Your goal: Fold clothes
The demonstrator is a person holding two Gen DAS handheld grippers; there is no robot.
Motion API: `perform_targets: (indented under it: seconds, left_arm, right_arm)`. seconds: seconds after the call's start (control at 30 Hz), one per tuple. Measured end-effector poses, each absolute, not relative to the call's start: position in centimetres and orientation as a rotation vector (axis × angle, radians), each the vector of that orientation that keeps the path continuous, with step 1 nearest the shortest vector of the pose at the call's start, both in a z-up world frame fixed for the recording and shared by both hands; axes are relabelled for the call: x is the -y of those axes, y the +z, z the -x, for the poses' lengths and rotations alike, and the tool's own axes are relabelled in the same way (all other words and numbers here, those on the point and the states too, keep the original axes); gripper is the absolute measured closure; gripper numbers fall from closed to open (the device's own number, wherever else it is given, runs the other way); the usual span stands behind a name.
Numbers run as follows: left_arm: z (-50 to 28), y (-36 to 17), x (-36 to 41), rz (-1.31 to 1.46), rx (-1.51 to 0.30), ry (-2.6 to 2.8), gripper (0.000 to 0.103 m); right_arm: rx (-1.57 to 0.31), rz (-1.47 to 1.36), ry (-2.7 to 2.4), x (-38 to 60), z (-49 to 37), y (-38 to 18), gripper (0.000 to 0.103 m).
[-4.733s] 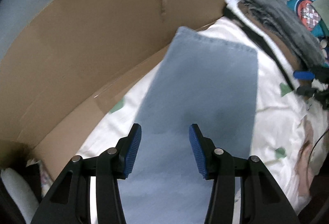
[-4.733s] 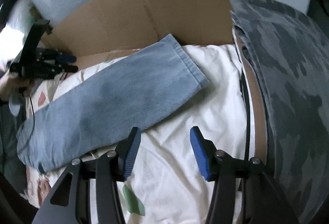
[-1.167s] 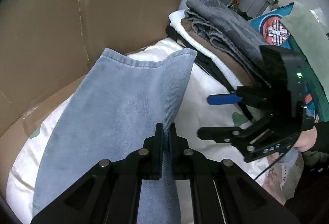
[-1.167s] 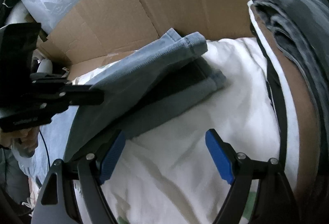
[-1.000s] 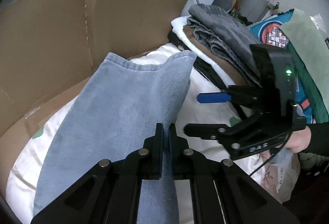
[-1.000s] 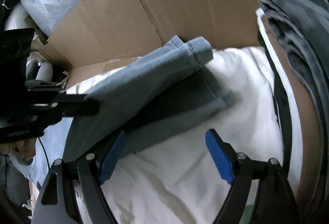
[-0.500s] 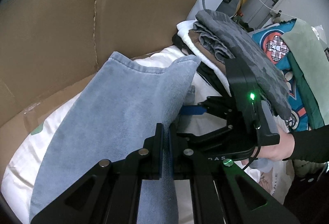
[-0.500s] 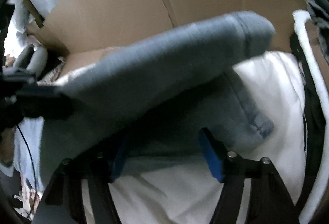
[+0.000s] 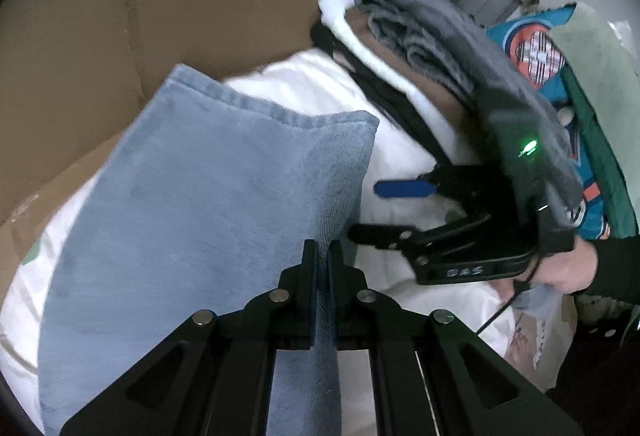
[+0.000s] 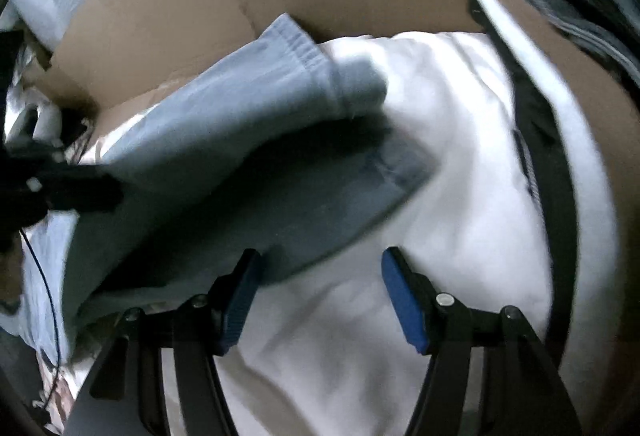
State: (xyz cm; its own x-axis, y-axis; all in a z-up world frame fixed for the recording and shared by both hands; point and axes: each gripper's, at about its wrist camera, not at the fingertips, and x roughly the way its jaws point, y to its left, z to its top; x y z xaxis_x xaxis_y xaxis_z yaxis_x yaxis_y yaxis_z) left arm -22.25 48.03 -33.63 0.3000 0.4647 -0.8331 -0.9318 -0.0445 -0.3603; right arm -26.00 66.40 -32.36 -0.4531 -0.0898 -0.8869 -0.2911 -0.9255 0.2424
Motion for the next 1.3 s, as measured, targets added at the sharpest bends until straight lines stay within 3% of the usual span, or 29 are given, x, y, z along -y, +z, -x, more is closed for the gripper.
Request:
perform_targets:
  seconds: [0.47,0.67,0.73,0.8,0.83,1.3]
  left_arm:
    - [19.6,-37.9,-50.5,1.127,-0.649,1.189,0.099]
    - [20.9,-37.8,-50.9,1.213,-0.602,1.161,0.098]
    - [21.3,-37.3,-50.3,1.218,-0.599,1.156,0.085]
    - [21.4,-36.6,-49.7,1.206,-0.608,1.173,0.041]
    - [21.4,-36.1,-49.1,1.187,-0.607,1.175,0.034]
    - [19.9,-35.2,-40.1,1.170,-0.772,1.237,0.031]
  right_arm:
    - [-0.635,1.537,2.539,-66.4,22.9,-30.7,0.043]
    - [-0.635,1.541,2.549,-65.8,23.0,-30.6,0.042]
    - [-0.631,1.545,2.556,-65.4,23.1,-30.6,0.043]
    - [-0.626,1.549,2.569,-65.1,23.1,-30.5,0.043]
    - [-0.623,1.551,2.575,-64.9,23.1,-30.4,0.043]
    - [-0.587,1.580,2.643,-62.3,22.5,-29.1,0.042]
